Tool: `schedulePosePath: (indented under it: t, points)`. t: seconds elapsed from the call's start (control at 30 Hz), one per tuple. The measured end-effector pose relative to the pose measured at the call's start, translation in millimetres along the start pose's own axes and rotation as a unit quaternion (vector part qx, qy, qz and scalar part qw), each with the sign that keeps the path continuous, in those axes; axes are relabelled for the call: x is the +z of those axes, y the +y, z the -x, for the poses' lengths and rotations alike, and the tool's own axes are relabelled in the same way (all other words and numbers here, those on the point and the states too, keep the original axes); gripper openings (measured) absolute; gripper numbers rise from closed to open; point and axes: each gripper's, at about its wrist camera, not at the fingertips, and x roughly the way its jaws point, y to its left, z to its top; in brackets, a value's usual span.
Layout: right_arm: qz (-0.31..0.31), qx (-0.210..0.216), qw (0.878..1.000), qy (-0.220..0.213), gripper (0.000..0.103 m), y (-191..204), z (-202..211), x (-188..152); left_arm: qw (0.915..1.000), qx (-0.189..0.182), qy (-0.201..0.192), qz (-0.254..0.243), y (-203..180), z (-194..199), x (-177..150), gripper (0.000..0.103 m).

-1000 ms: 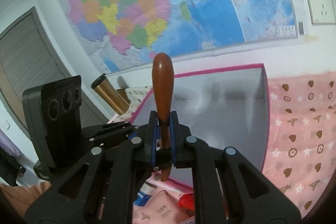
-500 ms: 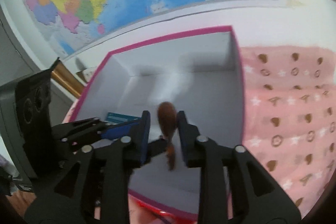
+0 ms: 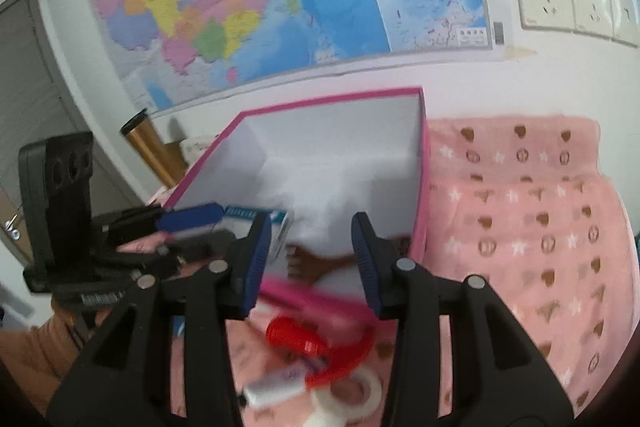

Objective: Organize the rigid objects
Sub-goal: 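Lift the brown comb into the magenta box and release it, then grasp the red spray trigger head with the right gripper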

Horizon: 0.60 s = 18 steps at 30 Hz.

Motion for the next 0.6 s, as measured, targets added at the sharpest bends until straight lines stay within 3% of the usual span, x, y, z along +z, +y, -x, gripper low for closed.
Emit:
schedulePosePath:
  t: [0.23,0.3,0.6]
  points:
    - [-0.045,0.001,0.998,0.049,0.044,-16.6,3.4,-55.4,0.9994,-0.018,0.031,-0.002,-13.2,-2.2,-34.9,0.050]
    - [-0.067,0.001,0.996,0.059,0.050,-23.5,-1.2,-67.1,0.9985,-0.022,0.051,0.000,-14.1,-10.2,-45.7,0.050]
    - [-0.113,0.009,0.990,0.082,0.055,-34.1,-16.0,-93.3,0.9946,-0.021,0.098,0.028,-12.4,-36.2,-70.7,0.050]
